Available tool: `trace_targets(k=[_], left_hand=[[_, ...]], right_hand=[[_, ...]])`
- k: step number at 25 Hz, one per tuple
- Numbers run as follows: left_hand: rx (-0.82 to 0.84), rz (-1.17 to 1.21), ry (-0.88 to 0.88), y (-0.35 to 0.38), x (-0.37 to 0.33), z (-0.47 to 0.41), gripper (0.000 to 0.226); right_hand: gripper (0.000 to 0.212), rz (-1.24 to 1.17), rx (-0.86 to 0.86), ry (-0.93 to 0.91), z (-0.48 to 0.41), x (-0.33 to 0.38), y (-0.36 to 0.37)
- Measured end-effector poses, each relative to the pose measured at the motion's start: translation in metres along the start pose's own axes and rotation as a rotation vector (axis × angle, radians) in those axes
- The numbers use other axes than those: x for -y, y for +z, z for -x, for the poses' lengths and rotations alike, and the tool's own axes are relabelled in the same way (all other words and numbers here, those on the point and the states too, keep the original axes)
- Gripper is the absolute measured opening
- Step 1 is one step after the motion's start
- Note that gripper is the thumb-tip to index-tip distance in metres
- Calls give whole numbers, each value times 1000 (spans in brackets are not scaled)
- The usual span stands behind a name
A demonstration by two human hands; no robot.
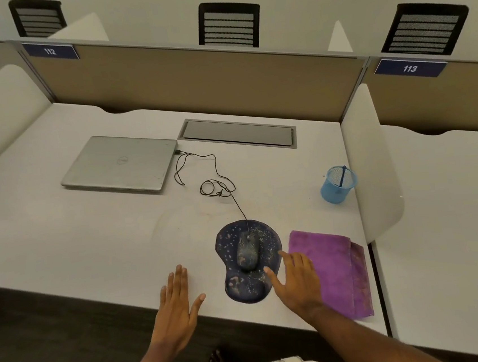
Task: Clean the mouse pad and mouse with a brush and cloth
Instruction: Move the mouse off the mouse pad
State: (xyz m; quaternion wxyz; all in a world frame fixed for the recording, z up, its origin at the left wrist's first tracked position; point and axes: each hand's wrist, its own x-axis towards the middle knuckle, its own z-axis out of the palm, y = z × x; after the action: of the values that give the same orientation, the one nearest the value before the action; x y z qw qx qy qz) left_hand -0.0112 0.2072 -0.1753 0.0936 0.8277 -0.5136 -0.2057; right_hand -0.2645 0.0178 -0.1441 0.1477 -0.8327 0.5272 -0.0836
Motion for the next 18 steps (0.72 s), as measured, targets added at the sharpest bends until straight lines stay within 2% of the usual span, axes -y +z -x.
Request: trace_targets(k=[5, 11, 18], left_hand=[[-5, 7, -72, -20, 40, 0, 85], [70, 45, -65, -20, 65, 3, 90], [61, 71, -11, -17, 77, 5, 87]], right_hand=[[86, -30, 22, 121, -21, 54, 6], [106, 32, 57, 273, -28, 92, 24], [109, 47, 62, 371, -34, 106, 38]])
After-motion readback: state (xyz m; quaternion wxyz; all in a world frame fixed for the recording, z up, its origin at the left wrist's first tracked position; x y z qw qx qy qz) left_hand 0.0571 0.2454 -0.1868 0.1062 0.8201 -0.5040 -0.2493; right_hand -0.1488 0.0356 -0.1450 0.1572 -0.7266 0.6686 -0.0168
